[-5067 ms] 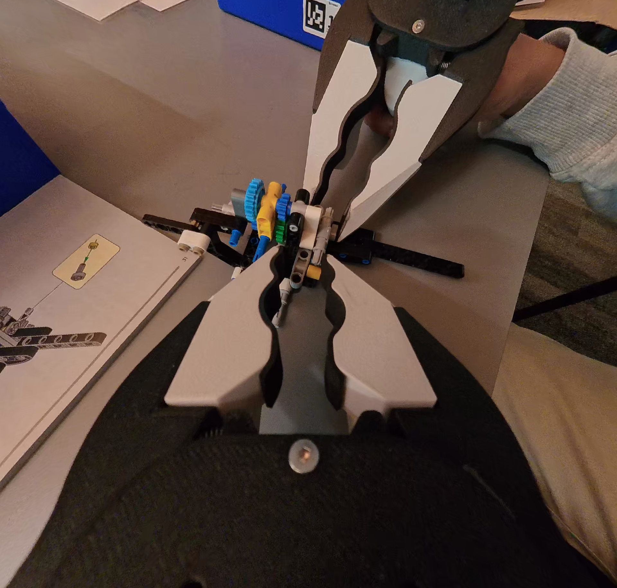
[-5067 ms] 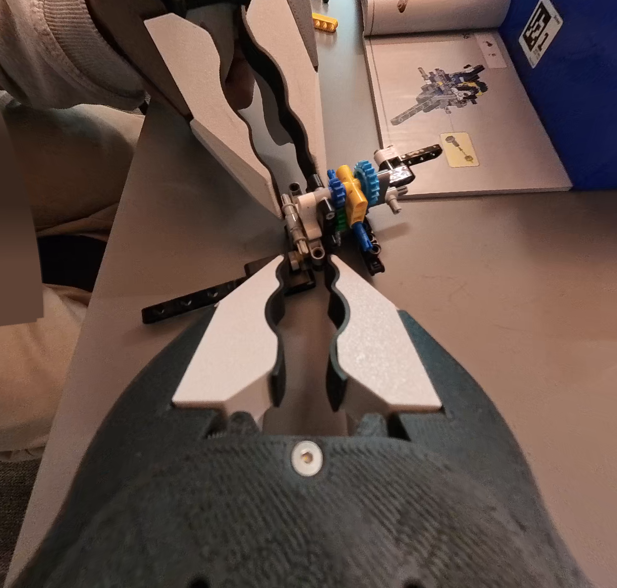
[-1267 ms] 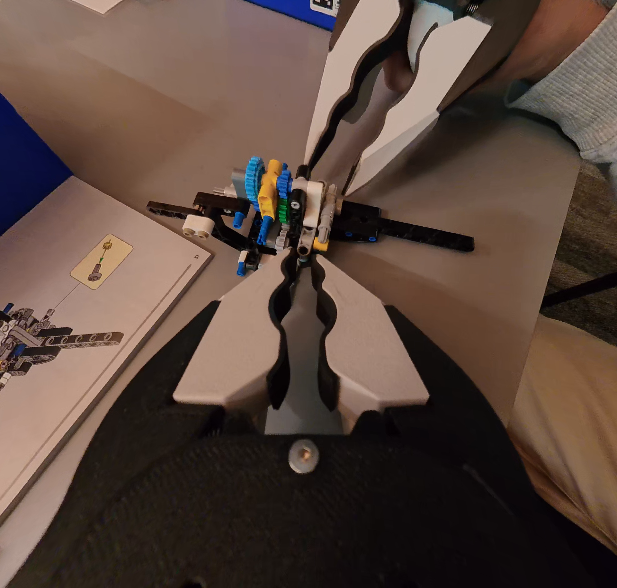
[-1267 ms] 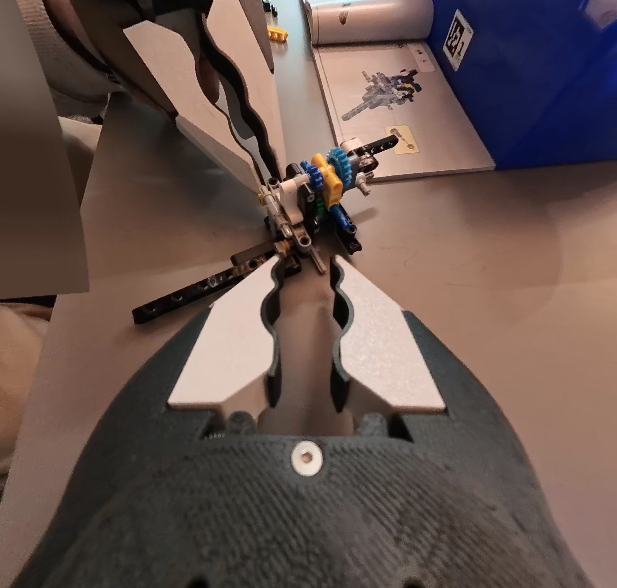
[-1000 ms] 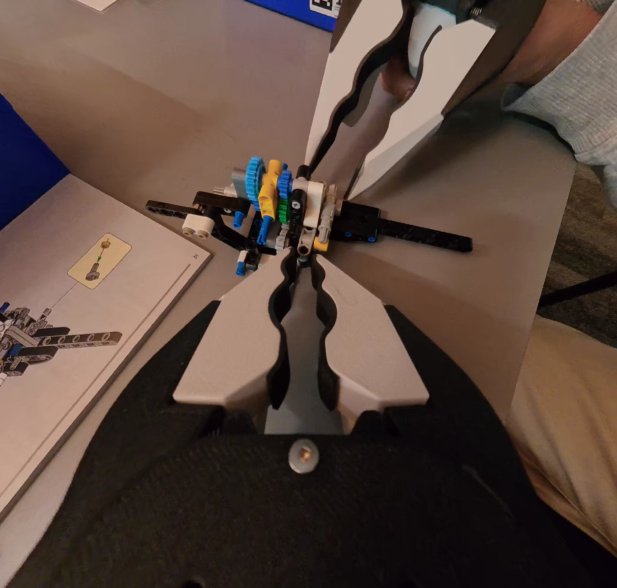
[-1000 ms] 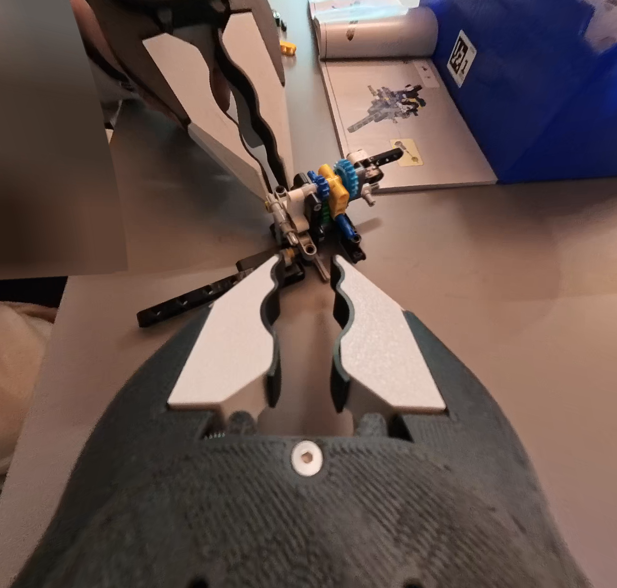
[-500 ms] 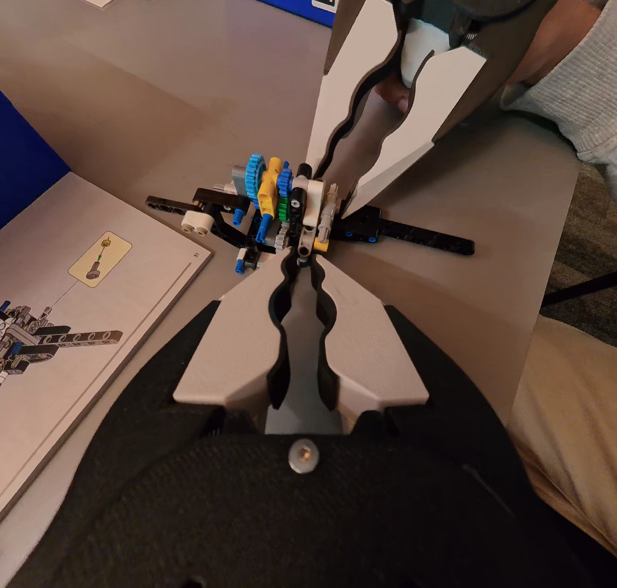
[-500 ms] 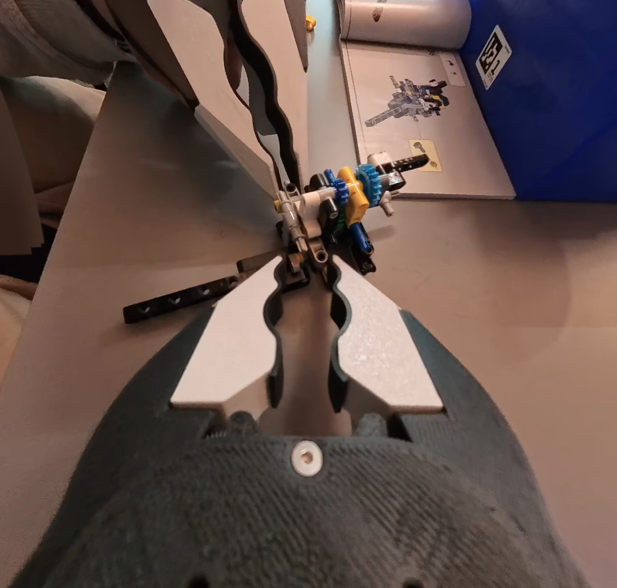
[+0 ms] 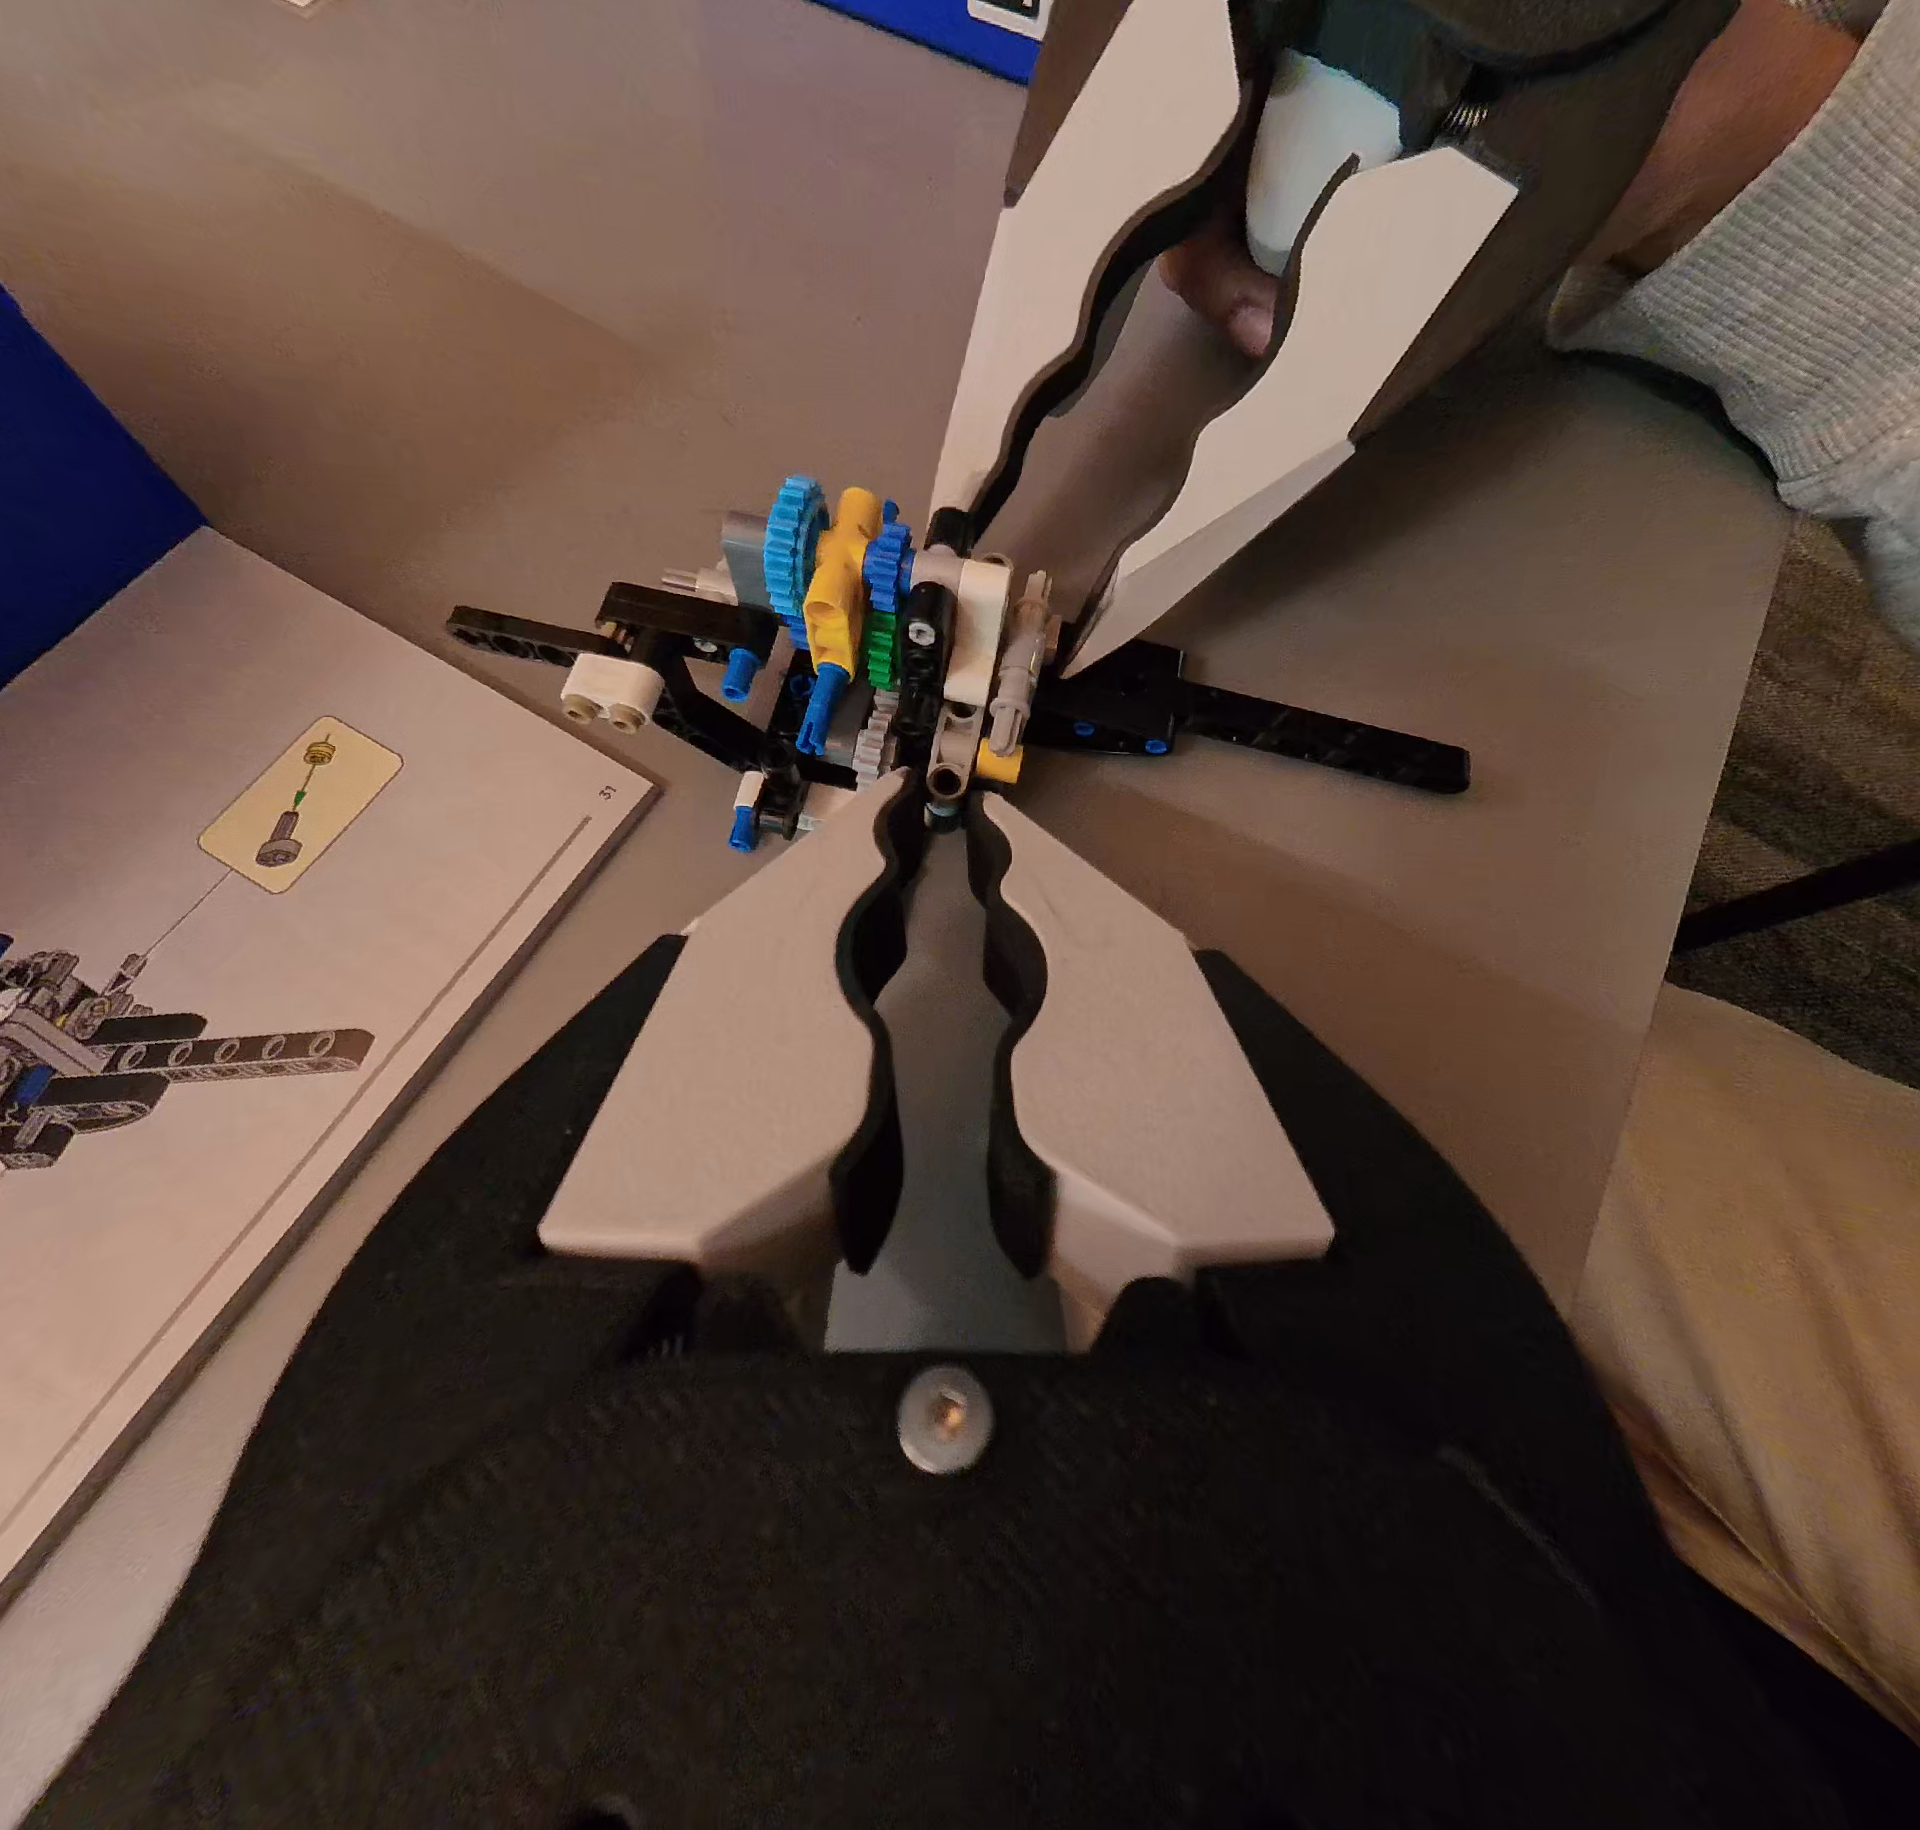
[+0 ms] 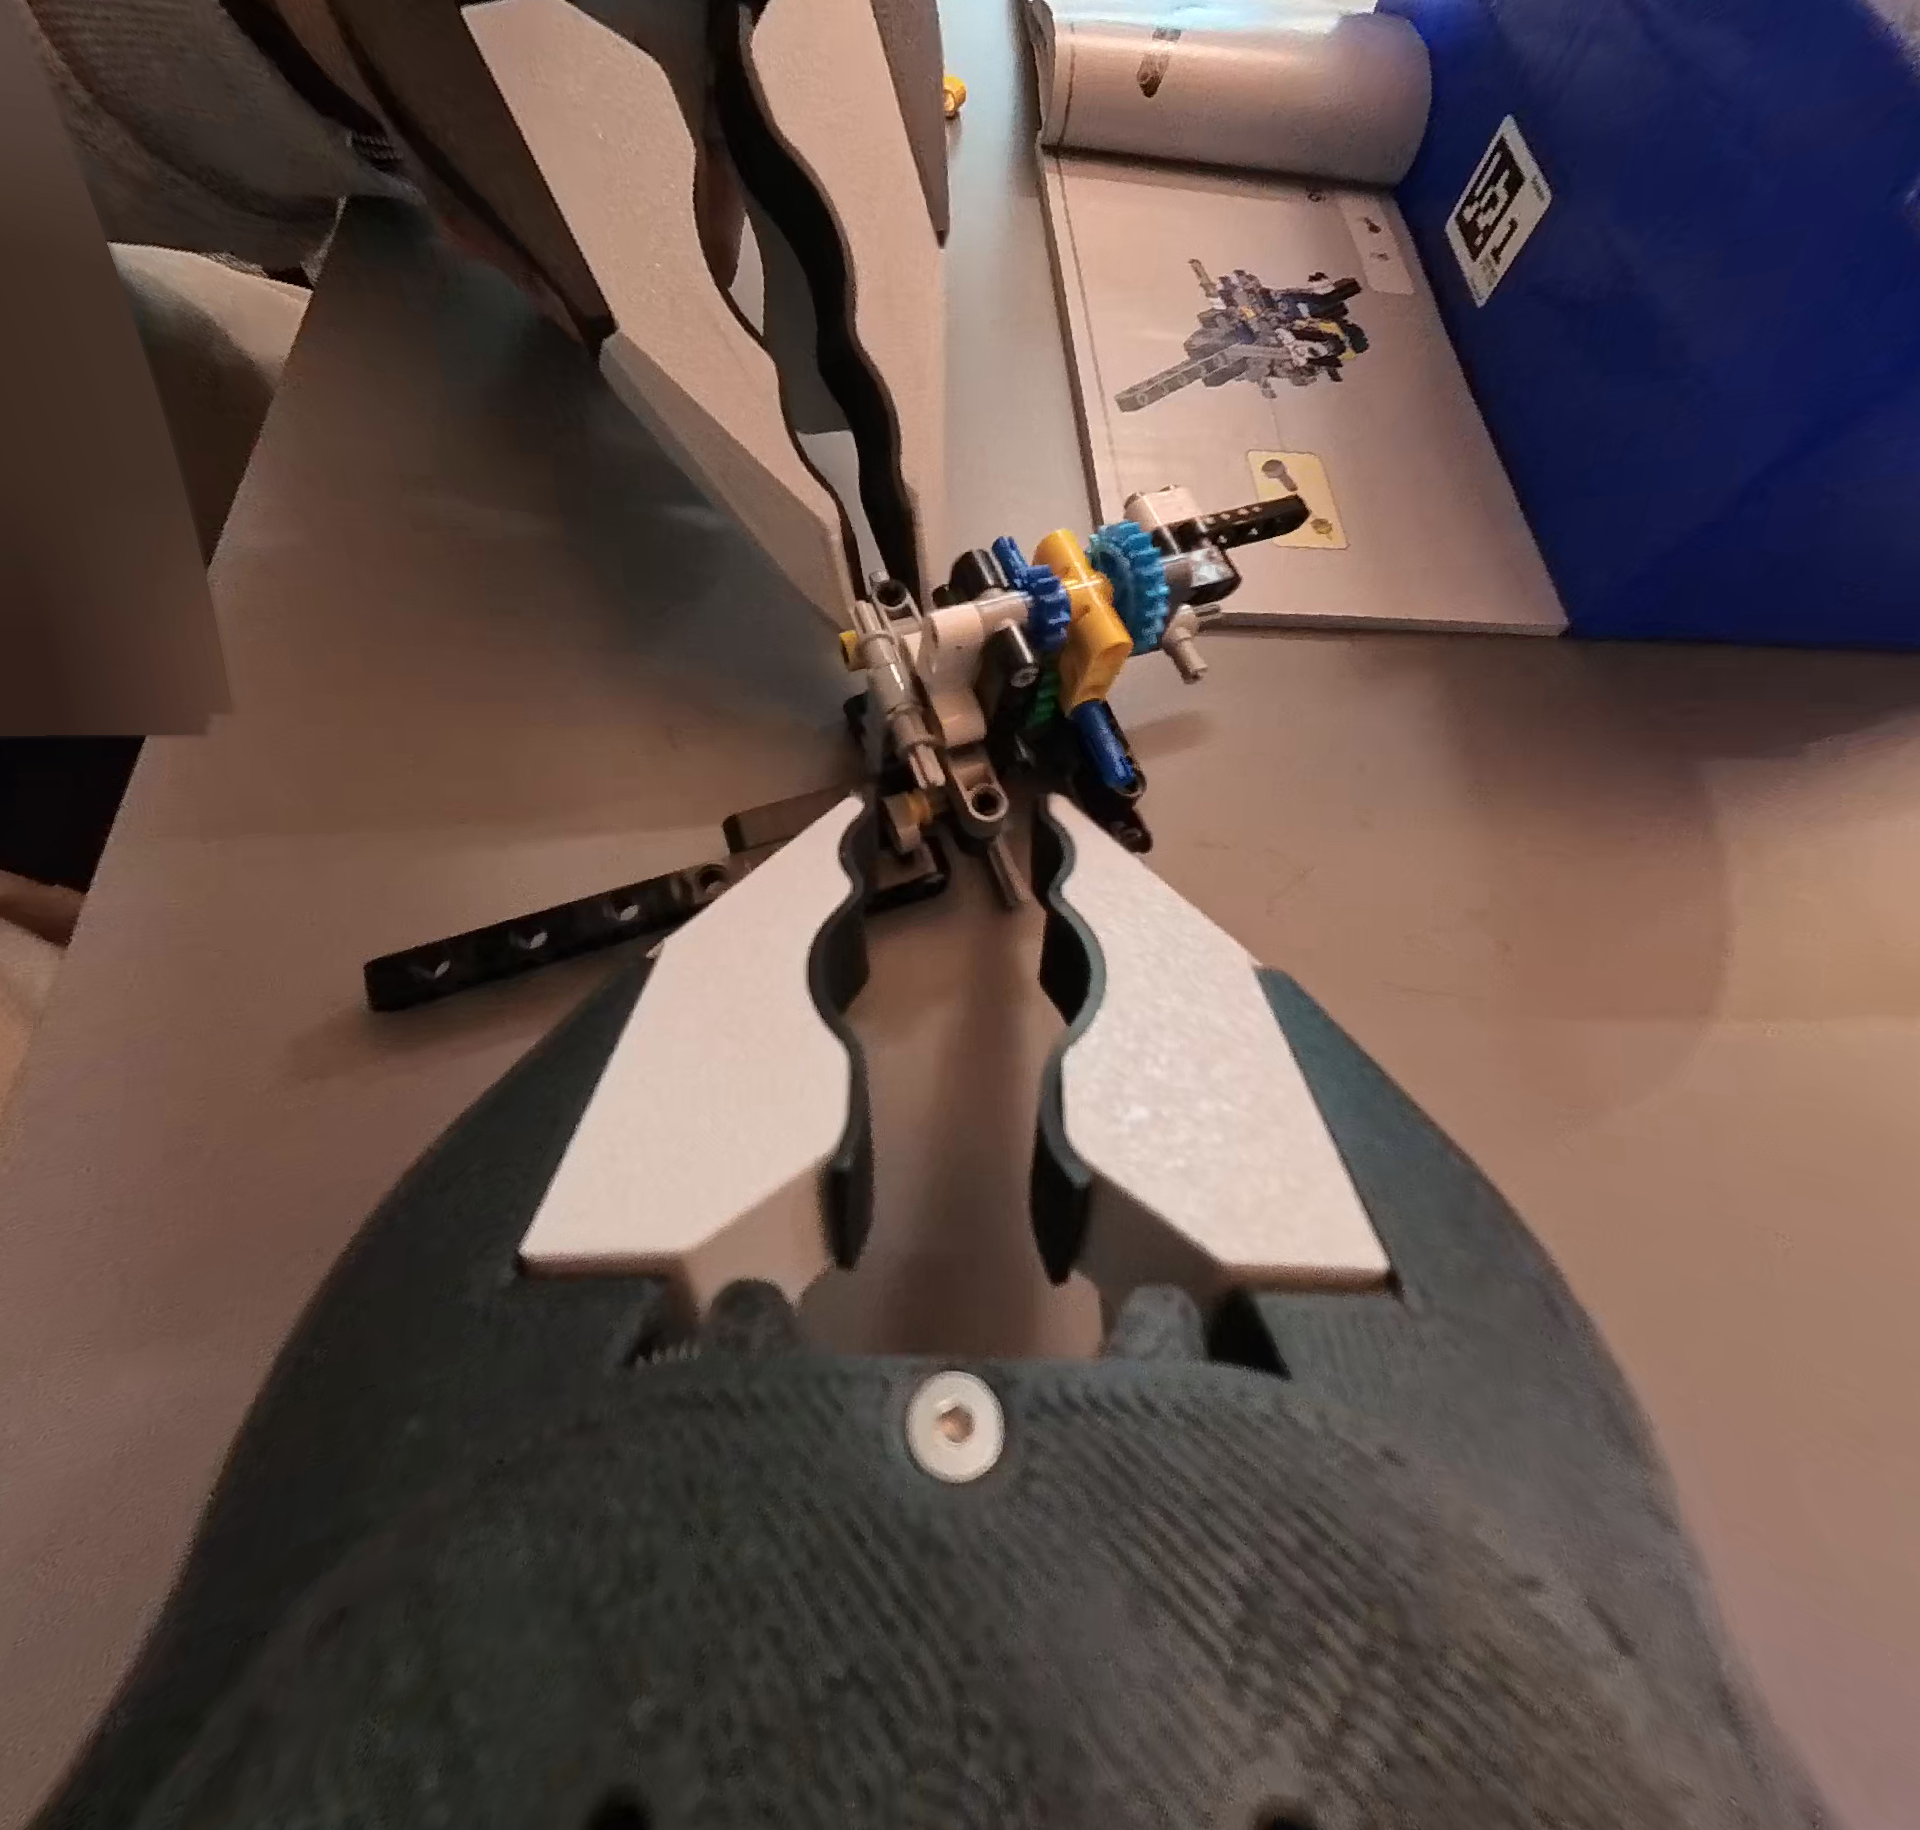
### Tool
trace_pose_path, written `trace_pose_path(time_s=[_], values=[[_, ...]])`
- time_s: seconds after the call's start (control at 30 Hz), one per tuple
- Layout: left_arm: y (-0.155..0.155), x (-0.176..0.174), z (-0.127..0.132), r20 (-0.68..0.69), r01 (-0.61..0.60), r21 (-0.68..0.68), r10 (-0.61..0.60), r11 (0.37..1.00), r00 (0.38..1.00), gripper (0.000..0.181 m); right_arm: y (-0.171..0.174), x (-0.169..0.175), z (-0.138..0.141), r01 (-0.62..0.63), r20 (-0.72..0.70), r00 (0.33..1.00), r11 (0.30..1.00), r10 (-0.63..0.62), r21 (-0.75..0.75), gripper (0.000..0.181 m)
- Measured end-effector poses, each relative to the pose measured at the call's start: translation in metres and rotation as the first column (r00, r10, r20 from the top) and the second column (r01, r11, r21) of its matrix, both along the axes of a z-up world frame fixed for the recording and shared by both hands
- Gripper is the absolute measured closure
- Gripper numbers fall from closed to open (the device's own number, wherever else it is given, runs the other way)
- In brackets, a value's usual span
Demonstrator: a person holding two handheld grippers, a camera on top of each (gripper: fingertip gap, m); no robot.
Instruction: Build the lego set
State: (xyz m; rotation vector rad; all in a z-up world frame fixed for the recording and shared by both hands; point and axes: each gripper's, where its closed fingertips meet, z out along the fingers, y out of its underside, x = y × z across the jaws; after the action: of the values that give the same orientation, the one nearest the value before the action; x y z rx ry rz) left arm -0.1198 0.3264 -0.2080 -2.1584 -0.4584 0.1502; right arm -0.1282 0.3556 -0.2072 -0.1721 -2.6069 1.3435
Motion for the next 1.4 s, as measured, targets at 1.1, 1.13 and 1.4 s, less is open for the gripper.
trace_pose_path(time_s=[1.1, 1.13, 1.4], values=[[0.0001, -0.0014, -0.0001, -0.013, -0.009, -0.007, 0.009, 1.0, 1.0, 0.177, -0.0018, 0.0015, -0.0017, -0.006, 0.084, 0.996, 1.0, 0.006, 0.0, 0.161], [0.0001, -0.0014, -0.0001, -0.011, -0.009, -0.006, 0.009, 1.0, 1.0, 0.177, -0.0018, 0.0015, -0.0017, -0.007, 0.082, 0.997, 1.0, 0.006, 0.002, 0.161], [-0.0003, -0.0022, 0.0001, -0.007, -0.014, -0.003, 0.014, 1.0, 1.0, 0.177, -0.002, 0.001, -0.0022, -0.006, 0.071, 0.997, 1.0, 0.005, 0.012, 0.161]])
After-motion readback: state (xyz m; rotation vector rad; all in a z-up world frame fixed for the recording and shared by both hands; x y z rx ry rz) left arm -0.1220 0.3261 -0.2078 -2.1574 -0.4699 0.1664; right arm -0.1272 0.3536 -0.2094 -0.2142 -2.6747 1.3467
